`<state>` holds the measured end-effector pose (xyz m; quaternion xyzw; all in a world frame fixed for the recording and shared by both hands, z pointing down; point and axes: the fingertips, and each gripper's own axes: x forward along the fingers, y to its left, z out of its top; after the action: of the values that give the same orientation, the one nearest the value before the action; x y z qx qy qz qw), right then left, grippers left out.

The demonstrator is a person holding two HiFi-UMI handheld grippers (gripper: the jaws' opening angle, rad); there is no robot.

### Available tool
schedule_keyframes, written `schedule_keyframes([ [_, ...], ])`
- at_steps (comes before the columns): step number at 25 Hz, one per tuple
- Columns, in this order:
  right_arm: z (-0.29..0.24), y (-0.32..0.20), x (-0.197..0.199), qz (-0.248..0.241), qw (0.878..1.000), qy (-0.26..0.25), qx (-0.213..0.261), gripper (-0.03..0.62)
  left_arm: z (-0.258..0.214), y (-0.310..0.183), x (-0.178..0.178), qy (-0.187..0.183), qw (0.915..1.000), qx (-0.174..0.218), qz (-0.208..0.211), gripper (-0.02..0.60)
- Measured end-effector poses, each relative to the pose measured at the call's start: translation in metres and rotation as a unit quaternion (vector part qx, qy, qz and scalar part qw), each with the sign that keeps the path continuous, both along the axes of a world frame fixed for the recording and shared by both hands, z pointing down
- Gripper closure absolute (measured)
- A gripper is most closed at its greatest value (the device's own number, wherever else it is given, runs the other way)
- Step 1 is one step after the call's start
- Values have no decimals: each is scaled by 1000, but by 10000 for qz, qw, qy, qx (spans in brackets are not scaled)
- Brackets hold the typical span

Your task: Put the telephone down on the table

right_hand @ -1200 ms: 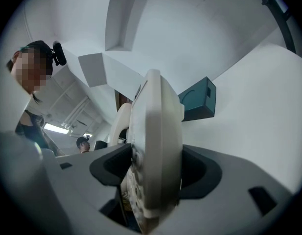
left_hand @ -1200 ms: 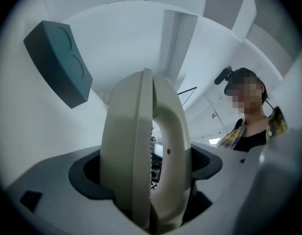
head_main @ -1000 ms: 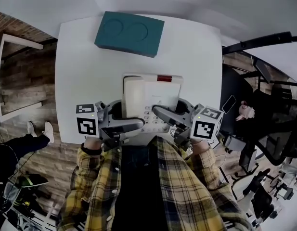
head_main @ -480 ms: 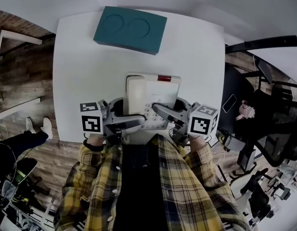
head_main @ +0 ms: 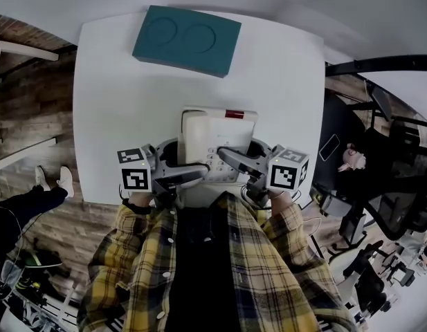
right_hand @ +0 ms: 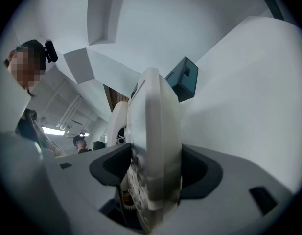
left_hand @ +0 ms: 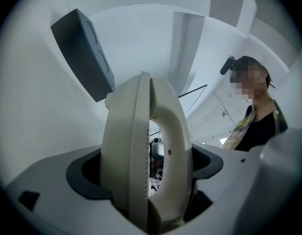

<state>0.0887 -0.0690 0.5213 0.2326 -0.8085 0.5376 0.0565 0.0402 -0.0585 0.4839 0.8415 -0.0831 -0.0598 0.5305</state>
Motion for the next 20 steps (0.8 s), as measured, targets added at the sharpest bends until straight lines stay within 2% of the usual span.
schedule_keyframes([
  [5,6,-1,-1,-49,10000,55,-40,313,7,-2,-2,-41,9999,-55,-97,144],
  [16,20,-5,0,-37,9995,159,-252,313,24,-11,-8,-411,9980,-191,-439,141],
  [18,24,-5,2,20,9993,221,-301,313,31,-13,-12,-566,9964,-192,-601,141],
  [20,29,-7,7,139,9987,357,-345,313,37,-18,-22,-882,9925,-138,-839,143],
])
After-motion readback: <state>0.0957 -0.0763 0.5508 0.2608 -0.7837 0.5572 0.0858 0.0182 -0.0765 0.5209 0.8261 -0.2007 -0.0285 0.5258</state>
